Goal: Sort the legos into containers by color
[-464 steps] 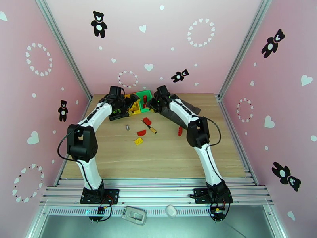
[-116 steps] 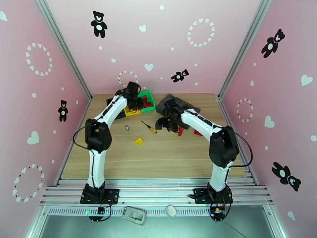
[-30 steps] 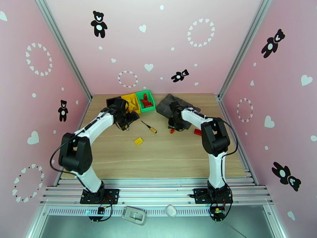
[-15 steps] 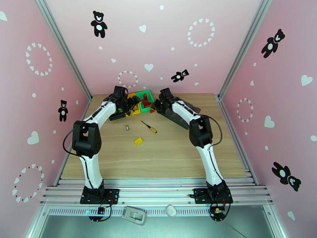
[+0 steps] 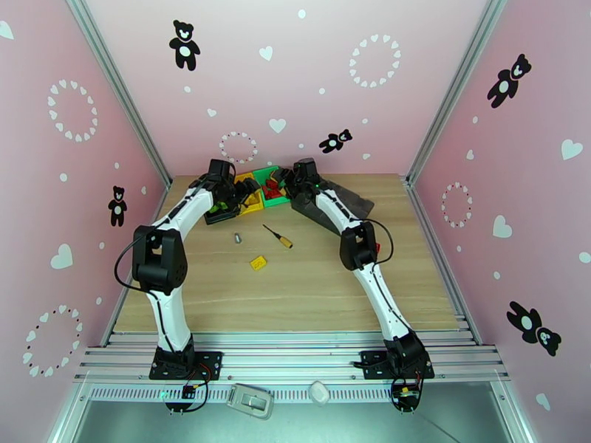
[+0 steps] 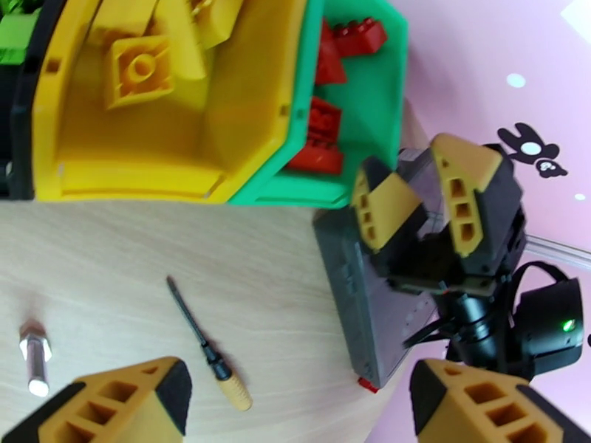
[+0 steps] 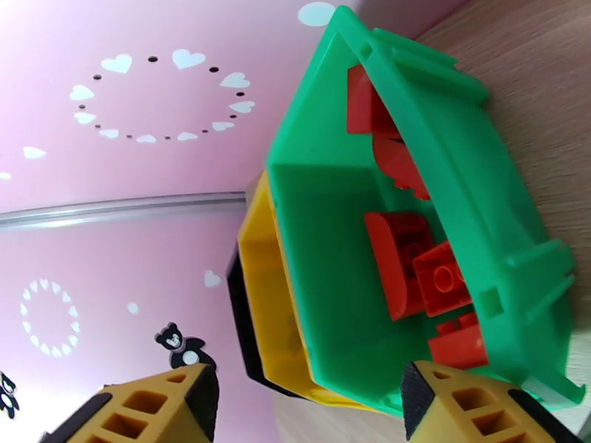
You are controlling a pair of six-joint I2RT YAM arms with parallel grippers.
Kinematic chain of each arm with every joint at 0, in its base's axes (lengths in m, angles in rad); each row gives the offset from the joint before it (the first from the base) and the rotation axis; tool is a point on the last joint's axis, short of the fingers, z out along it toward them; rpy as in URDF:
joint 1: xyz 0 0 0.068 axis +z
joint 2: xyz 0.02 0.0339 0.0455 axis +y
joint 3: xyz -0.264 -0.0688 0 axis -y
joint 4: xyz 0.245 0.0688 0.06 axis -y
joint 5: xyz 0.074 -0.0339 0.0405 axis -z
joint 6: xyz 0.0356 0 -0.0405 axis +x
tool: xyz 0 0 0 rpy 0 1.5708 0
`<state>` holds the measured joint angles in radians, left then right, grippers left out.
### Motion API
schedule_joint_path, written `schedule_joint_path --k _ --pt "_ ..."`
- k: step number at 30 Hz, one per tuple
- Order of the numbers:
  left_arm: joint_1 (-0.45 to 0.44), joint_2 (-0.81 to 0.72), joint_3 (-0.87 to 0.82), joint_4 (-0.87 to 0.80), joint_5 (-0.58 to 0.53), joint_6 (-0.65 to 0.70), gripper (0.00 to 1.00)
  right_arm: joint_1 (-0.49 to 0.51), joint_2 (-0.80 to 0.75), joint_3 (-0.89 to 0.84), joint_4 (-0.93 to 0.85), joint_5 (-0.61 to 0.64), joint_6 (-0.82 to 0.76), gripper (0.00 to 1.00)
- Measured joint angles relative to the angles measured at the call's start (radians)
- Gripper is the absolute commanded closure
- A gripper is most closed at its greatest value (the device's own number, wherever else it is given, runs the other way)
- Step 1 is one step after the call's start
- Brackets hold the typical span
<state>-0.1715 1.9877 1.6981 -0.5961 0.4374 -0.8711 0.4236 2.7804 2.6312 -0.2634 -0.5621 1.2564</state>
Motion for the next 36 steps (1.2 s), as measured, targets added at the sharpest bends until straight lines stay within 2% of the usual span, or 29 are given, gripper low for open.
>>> schedule_joint_path --k 5,11,16,20,27,31,36 --pt "-0.018 -0.024 -0.018 -0.056 -0.040 0.059 0.16 -0.003 -0.162 -0.171 -0.100 -0.003 -0.149 0.24" --pt "-0.125 -0.081 -0.085 -0.103 -0.103 0.113 0.16 -0.010 -0.489 -0.404 -0.308 0.082 -0.386 0.20" --pt "-0.240 -0.100 -0.139 -0.119 -0.145 0.142 0.15 -0.060 -0.794 -0.721 -0.395 0.189 -0.510 0.16" --pt "-0.304 -0.102 -0.176 -0.122 -0.165 0.146 0.14 -0.156 -0.977 -1.025 -0.429 0.273 -0.543 0.11" --pt "-0.367 -0.104 -0.195 -0.121 -0.188 0.142 0.14 -0.333 -1.118 -1.402 -0.494 0.371 -0.557 0.06" --pt "-0.385 -0.112 -0.208 -0.111 -0.188 0.134 0.14 -0.384 -1.151 -1.493 -0.505 0.383 -0.558 0.05" --pt "-0.387 -0.127 -0.221 -0.103 -0.190 0.133 0.14 -0.397 -1.143 -1.514 -0.502 0.383 -0.559 0.05"
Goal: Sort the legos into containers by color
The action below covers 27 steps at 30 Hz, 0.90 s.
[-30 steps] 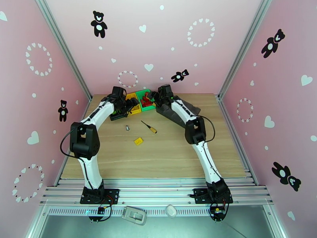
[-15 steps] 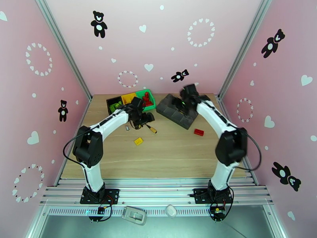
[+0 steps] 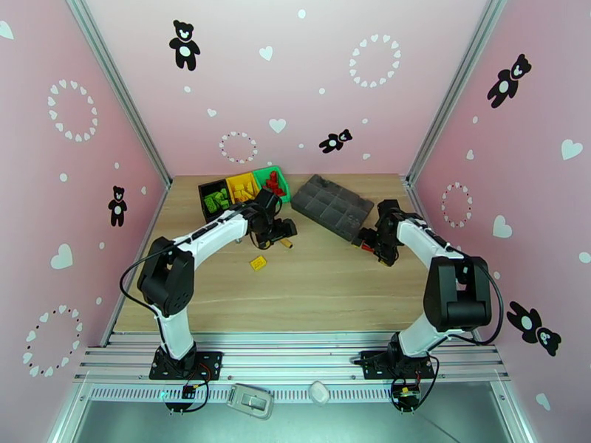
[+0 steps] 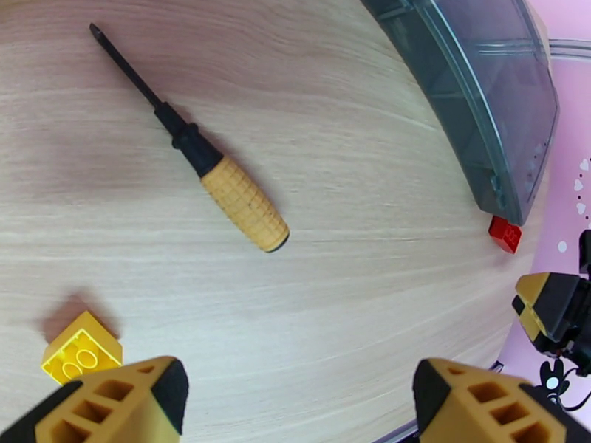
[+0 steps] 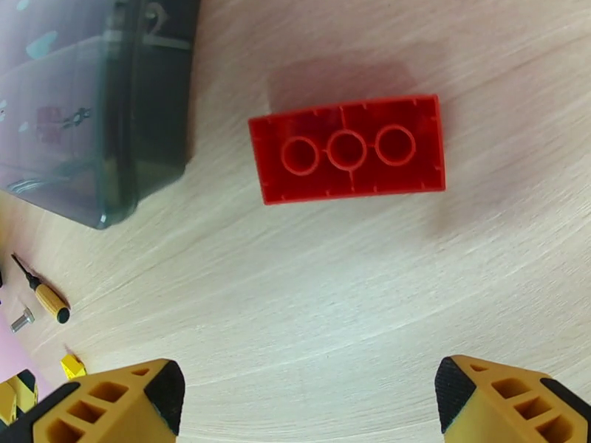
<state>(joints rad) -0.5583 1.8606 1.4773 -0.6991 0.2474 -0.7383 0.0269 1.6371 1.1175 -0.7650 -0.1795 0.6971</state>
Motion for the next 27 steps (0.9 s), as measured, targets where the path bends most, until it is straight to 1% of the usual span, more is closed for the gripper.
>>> schedule_joint_path --k 6,21,27 --pt "0.000 -0.011 -0.009 0.004 -0.002 -0.006 0.14 0.000 0.068 0.005 0.009 0.005 0.000 0.05" --pt "0.000 -0.012 -0.017 0.003 -0.020 -0.006 0.14 -0.001 0.248 0.180 -0.048 0.150 -0.029 0.05" --pt "0.007 -0.012 -0.016 0.002 -0.020 -0.005 0.14 -0.009 0.304 0.229 -0.060 0.170 -0.051 0.12"
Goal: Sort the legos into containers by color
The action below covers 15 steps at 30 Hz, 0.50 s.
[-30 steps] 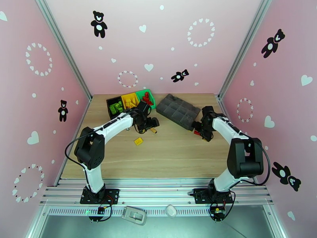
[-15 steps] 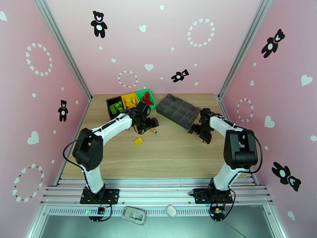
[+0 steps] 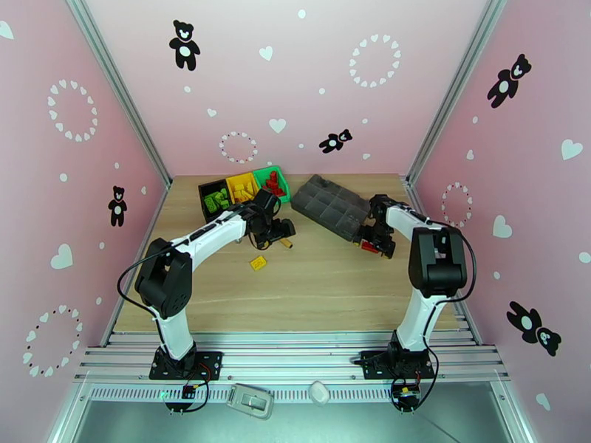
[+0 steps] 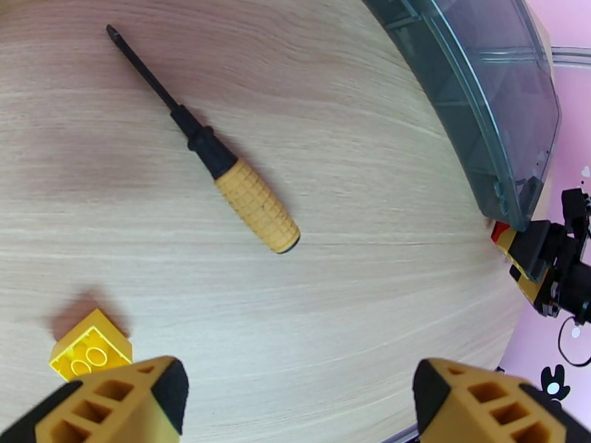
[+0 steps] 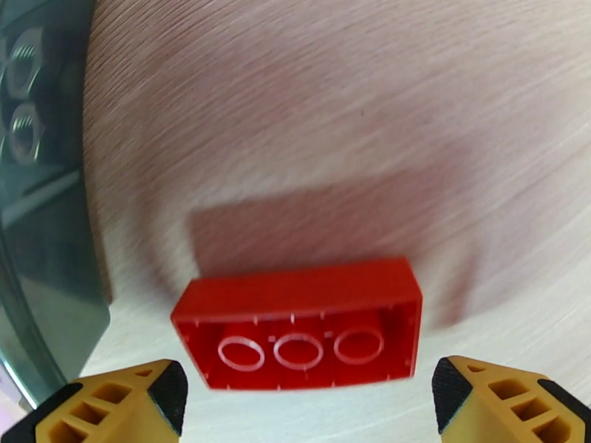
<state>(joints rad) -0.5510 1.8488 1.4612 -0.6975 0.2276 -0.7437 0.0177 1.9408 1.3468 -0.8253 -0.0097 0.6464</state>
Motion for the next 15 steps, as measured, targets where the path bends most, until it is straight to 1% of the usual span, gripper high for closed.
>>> schedule_joint_path --k 6,12,15 --pt "0.010 0.000 0.002 -0.011 0.000 0.008 0.14 -0.013 0.034 0.033 -0.003 0.001 -0.019 0.19" --pt "0.023 0.000 0.019 -0.029 0.000 0.012 0.14 -0.013 0.049 0.044 0.002 -0.009 -0.025 0.24" --pt "0.031 0.000 0.029 -0.029 0.000 0.015 0.14 -0.013 0.061 0.044 0.002 -0.012 -0.026 0.28"
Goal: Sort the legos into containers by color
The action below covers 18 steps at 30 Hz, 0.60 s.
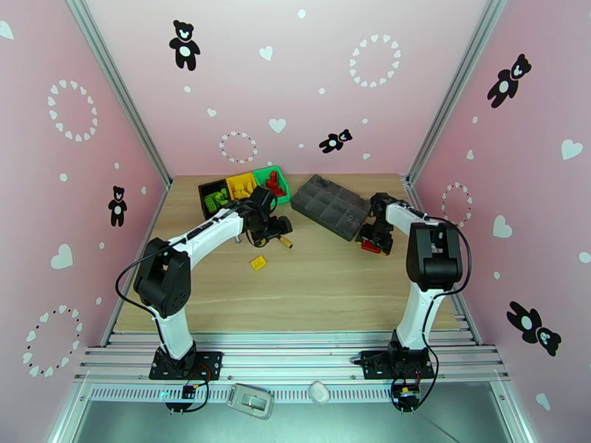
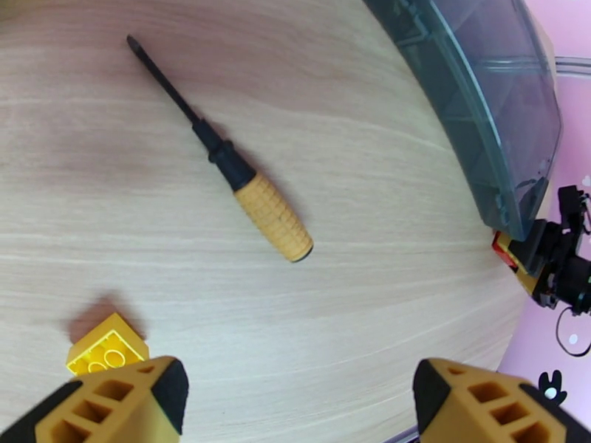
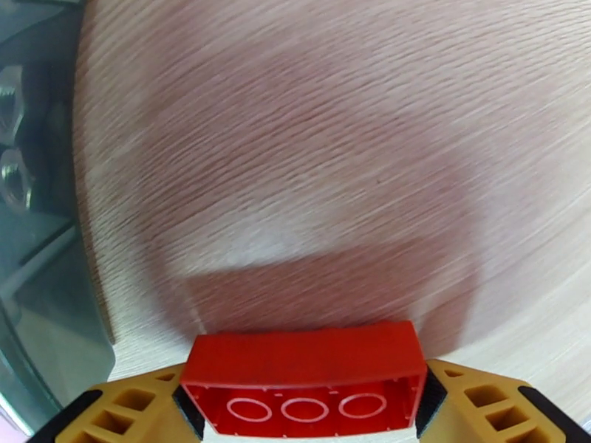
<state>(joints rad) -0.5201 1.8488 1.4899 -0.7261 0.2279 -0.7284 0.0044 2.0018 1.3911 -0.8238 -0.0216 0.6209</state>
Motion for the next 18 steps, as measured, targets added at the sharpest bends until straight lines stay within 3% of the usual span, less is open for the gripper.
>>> schedule_joint_path --k 7,15,18 --pt "0.018 0.000 0.007 -0.001 0.001 0.003 0.14 0.000 0.005 0.003 0.003 0.006 -0.001 0.43" --pt "0.086 0.001 0.064 -0.012 0.043 0.002 0.14 0.013 -0.107 -0.003 0.000 0.002 0.005 0.49" --pt "0.128 0.002 0.110 -0.010 0.073 -0.006 0.13 0.060 -0.171 0.004 0.002 -0.019 0.012 0.50"
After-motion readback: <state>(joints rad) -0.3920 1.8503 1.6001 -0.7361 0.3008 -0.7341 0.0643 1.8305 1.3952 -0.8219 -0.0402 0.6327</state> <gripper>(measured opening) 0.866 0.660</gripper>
